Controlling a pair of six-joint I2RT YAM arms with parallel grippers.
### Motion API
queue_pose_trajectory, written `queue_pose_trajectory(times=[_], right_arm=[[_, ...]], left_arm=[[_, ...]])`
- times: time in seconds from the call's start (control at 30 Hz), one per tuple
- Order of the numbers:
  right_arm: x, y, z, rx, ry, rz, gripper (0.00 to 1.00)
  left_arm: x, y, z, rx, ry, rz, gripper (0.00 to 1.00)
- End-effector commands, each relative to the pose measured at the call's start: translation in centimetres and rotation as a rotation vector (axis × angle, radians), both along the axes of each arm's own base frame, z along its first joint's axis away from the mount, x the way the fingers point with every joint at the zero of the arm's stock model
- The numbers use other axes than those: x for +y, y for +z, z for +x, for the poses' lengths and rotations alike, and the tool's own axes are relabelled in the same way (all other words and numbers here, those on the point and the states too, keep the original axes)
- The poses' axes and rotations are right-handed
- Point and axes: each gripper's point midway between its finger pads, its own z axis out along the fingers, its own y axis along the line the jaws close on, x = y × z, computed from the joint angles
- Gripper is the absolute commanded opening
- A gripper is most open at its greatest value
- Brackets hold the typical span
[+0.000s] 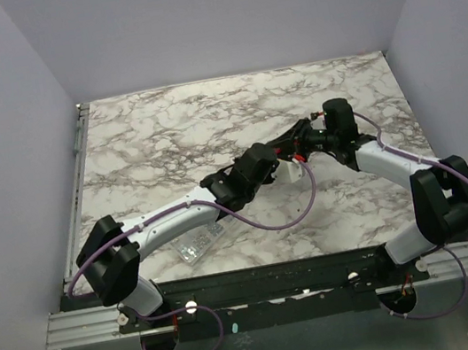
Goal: Remove the keys from the keyring
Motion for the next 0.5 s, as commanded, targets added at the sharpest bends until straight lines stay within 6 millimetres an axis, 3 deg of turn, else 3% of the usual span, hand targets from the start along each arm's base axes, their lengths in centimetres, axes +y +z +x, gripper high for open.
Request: queue_pose_trajectory(times=[0.0, 0.17, 0.33, 0.47], right_arm=[[-0.7, 2.5, 0.3, -0.134, 0.004, 0.046, 0.43], [-3.2, 4.9, 1.4, -0.293, -0.006, 0.081, 0.64], [-3.8, 5.8, 0.7, -0.405, 0.046, 0.056, 0.81], [-4.0, 7.9, 0.4, -0.589, 0.121, 0.014, 0.85]], left_arm=[[-0.6, 0.9, -0.8, 0.097, -0.002, -0.103, 0.0], [-0.7, 3.2, -0.4, 0.205, 0.004, -0.256, 0.0], [-0.6, 4.7, -0.2, 0.251, 0.007, -0.342, 0.0], [-0.1, 6.4, 0.3, 0.317, 0.026, -0.45, 0.0]])
